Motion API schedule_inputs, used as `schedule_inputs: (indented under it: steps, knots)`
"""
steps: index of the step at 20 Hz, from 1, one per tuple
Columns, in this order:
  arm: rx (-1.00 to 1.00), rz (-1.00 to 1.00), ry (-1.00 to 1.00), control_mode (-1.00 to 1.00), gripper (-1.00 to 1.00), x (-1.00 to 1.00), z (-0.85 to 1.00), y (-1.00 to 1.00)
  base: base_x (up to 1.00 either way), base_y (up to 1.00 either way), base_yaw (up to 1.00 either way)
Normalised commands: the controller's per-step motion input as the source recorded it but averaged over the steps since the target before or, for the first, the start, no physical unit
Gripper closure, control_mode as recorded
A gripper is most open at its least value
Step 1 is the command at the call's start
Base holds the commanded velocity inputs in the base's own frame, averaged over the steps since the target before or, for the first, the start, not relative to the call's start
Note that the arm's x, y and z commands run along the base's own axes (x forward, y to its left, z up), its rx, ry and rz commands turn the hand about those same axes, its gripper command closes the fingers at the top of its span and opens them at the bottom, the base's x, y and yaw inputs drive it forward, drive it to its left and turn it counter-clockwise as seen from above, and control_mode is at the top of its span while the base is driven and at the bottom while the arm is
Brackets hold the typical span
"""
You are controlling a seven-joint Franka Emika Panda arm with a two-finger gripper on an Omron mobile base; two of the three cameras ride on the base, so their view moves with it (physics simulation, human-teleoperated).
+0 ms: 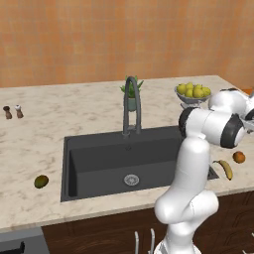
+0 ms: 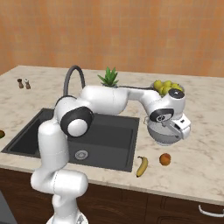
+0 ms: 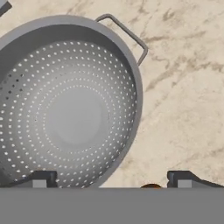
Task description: Put the colander in the sink, put the mango, peach, banana in the colander, and turn on the sink faucet and pour water over the colander.
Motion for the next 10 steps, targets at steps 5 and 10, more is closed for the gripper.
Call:
schedule_inputs:
  steps: [5,10]
  knots:
    - [0.02,0.0,0.0,-1.0,-1.0,0.31,-0.28,-0.04,0.0,0.0,0.0]
    - [0.02,0.0,0.0,-1.0,-1.0,0.06,-0.35,-0.11,0.0,0.0,0.0]
